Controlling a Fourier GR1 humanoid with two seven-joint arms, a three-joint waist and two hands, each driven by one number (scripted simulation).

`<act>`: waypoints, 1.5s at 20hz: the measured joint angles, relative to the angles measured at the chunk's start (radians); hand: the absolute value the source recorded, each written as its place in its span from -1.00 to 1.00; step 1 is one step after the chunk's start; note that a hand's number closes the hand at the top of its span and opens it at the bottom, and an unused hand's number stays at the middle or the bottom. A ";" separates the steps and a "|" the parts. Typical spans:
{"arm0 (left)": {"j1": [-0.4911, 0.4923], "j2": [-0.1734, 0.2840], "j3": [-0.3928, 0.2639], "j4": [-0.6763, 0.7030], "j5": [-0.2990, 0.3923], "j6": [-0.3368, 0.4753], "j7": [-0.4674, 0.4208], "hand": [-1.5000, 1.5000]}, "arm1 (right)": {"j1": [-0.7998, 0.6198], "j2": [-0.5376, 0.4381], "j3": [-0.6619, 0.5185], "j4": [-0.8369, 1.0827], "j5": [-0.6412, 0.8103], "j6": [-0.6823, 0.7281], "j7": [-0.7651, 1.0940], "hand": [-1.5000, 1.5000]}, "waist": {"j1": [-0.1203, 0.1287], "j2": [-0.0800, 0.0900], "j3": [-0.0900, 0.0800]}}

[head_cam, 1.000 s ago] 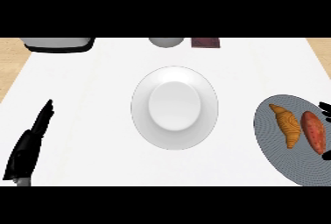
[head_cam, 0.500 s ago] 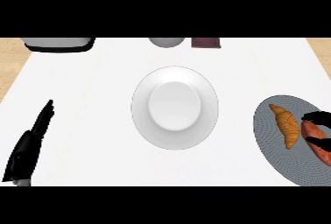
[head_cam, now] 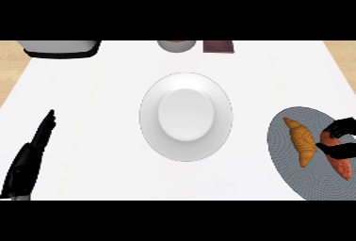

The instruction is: Pick the sweet potato from the placemat and place it in the plate

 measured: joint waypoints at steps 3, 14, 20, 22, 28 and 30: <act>0.006 0.002 0.003 -0.007 0.002 -0.006 0.005 0.00 | 0.012 0.027 0.056 -0.070 0.075 -0.126 0.106 1.00 | -0.006 -0.005 -0.003; 0.025 -0.017 0.015 0.011 -0.012 0.009 -0.013 0.00 | 0.210 0.065 0.122 -0.562 0.212 -0.462 0.437 1.00 | -0.038 -0.006 0.003; 0.039 0.001 0.038 -0.004 0.003 -0.009 -0.010 0.00 | 0.293 0.038 0.132 -0.933 0.267 -0.540 0.541 1.00 | -0.044 -0.008 0.004; 0.044 -0.001 0.037 -0.009 0.005 -0.013 -0.006 0.00 | 0.314 0.036 0.141 -1.064 0.263 -0.538 0.553 1.00 | -0.043 -0.008 0.005; 0.035 -0.003 0.035 -0.011 -0.002 -0.023 -0.010 0.00 | 0.339 0.052 0.206 -1.437 0.263 -0.434 0.689 1.00 | -0.025 -0.001 0.006; 0.043 -0.003 0.035 -0.029 -0.003 -0.028 -0.010 0.00 | 0.333 0.073 0.244 -1.528 0.290 -0.396 0.754 1.00 | -0.015 0.001 0.006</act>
